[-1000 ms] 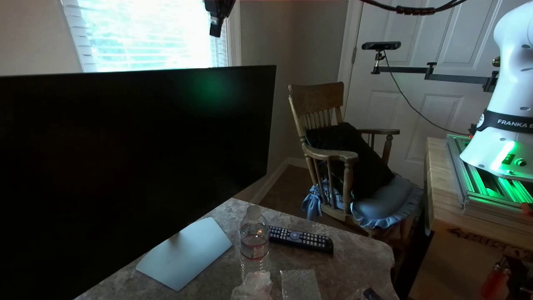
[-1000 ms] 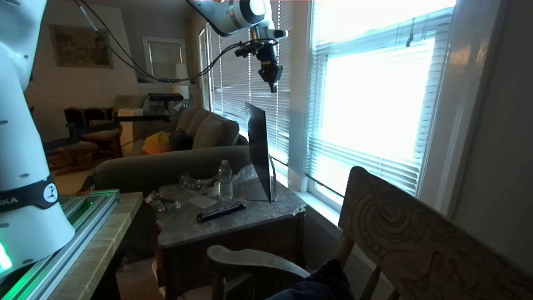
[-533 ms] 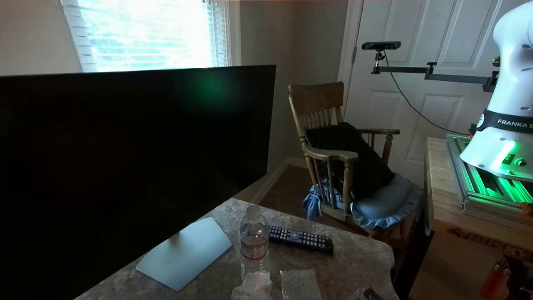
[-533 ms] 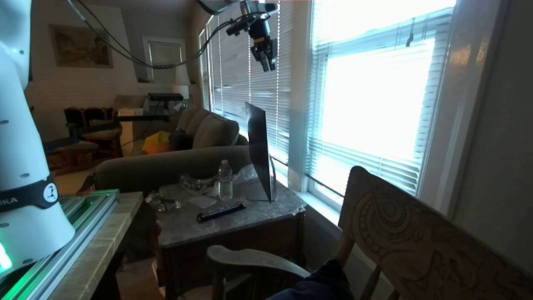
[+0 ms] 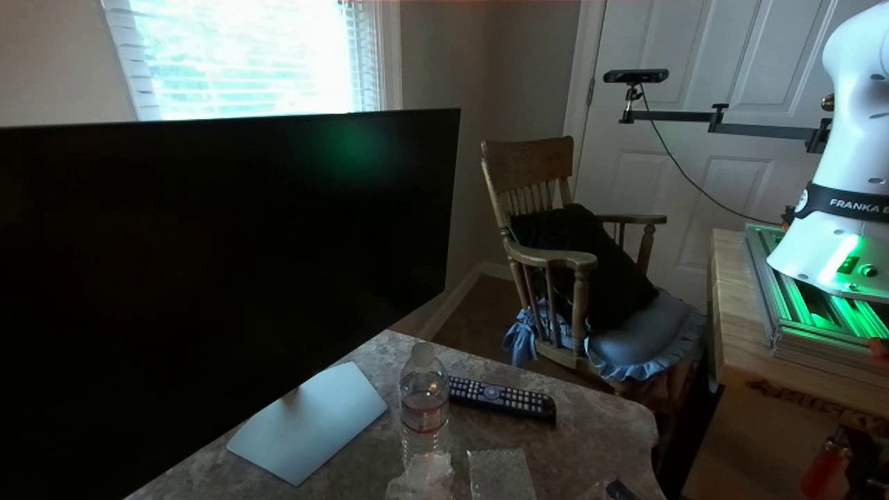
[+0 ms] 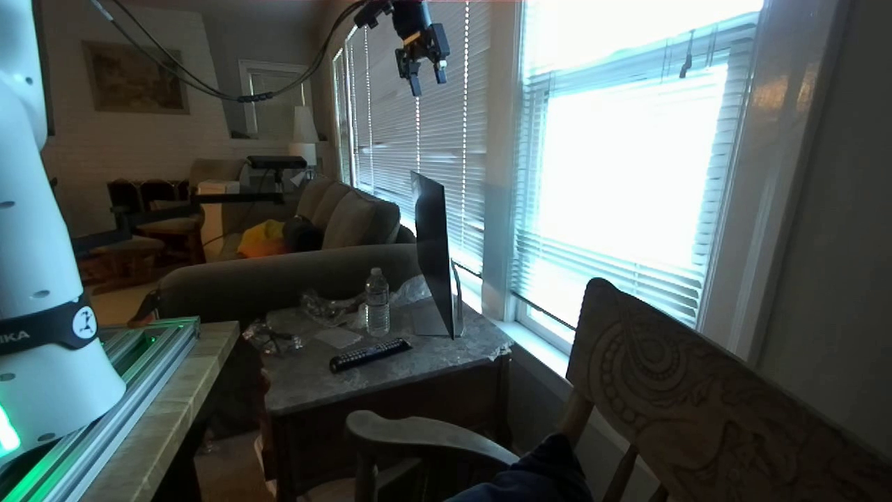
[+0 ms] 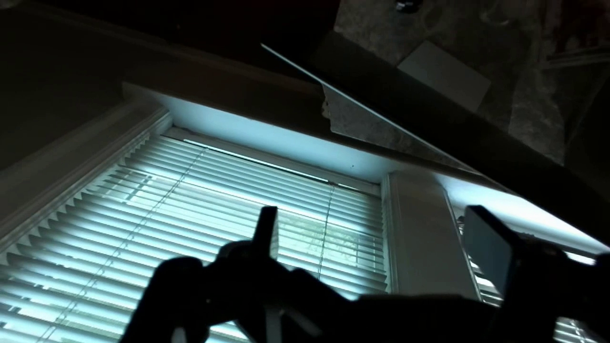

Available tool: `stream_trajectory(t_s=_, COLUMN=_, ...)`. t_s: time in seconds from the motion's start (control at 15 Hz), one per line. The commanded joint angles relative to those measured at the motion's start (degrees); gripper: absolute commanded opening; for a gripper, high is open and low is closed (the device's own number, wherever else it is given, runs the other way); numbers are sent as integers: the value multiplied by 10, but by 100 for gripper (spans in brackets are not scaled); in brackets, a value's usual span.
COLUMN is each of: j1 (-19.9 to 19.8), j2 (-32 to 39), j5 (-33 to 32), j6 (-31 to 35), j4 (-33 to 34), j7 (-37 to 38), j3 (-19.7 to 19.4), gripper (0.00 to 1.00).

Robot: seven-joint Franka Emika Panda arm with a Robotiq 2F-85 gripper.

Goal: Move the television forwards.

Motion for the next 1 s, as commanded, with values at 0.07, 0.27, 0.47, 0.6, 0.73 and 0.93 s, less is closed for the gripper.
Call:
stream_trajectory(t_s=0.07, j1=-15, j2=-19, j5=41, j6=-73, j4=11, j7=-25, j3=20, gripper=100)
stream_trajectory(t_s=0.27, j1=-23, j2=-31, j5=58, j6=-51, j4=3, j7=-13, j3=22, gripper=100)
stream_trajectory(t_s=0.47, j1=-22, j2=-23, j5=39, j6=-59, j4=9, j7=-9, j3=24, gripper=100)
stream_trajectory(t_s=0.6, j1=-23, j2=-24, j5=40, j6=-59, j4=9, j7=-9, j3=24, gripper=100)
stream_trajectory(t_s=0.73, j1=-23, j2=-24, j5=41, j6=-59, j4=9, j7=-9, j3=24, gripper=100)
stream_trajectory(t_s=0.93, j1=-23, j2=-24, j5=41, j6=-59, j4=9, j7=-9, j3=24, gripper=100)
